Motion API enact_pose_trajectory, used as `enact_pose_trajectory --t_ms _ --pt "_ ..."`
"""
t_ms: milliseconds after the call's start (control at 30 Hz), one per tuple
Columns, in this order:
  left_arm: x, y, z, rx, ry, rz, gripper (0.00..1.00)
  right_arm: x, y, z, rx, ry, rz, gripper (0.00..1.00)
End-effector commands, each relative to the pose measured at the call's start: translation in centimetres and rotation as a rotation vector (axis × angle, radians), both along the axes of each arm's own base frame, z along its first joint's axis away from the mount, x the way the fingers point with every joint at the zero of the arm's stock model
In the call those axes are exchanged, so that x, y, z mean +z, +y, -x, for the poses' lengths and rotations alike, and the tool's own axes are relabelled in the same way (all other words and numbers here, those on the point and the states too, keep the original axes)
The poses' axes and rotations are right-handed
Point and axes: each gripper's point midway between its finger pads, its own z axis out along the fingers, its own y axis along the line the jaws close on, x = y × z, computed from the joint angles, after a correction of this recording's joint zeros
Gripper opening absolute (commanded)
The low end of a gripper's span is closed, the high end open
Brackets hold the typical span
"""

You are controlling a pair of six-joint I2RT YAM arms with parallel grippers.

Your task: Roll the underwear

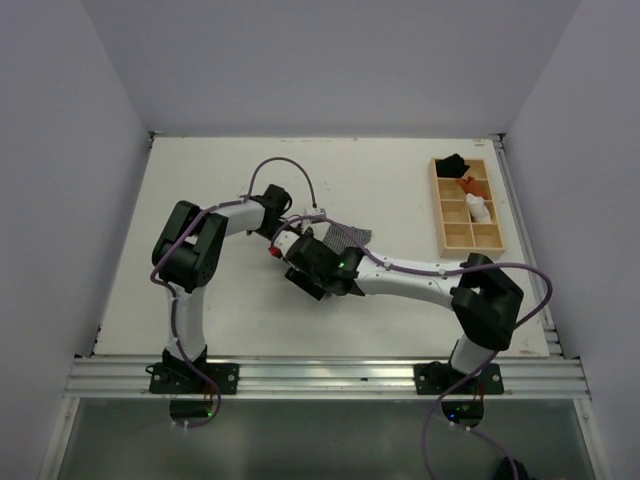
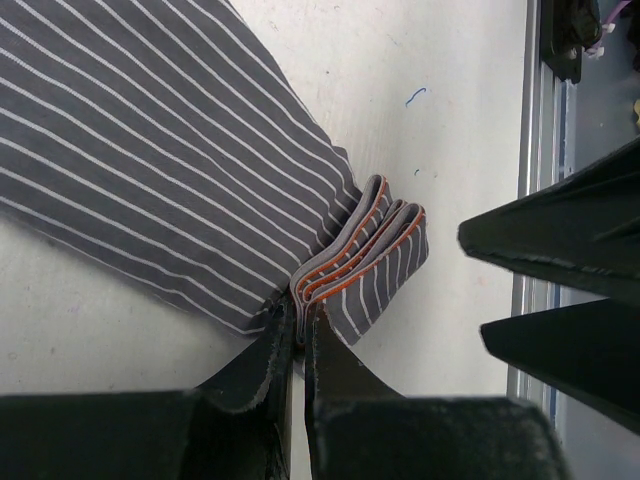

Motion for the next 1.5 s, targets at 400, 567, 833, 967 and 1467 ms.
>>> enact_pose_trajectory --t_ms 400,567,833,967,1467 --pt "-3.8 1.2 -1.1 0.011 -0.062 -0.153 0.0 -0.8 0.6 -1.2 0.163 -0.125 0.253 0.54" --pt "-3.9 1.2 -1.1 0.012 -0.058 -0.156 0.0 -1.6 0.9 -0.1 0.211 -0.102 0.269 0.54" --pt "-4.0 1.3 -1.1 0.014 -0.058 -0.166 0.0 -3.4 0.7 0.3 0.214 -0.066 0.304 0.53" --pt "-4.1 1.3 -1.2 0.014 -0.059 -0.169 0.0 -4.2 0.6 0.0 0.209 -0.066 0.323 0.53" --pt "-3.9 1.4 -1.1 0.015 -0.052 -0.178 0.0 -6.9 0.2 0.1 0.207 -0.042 0.376 0.5"
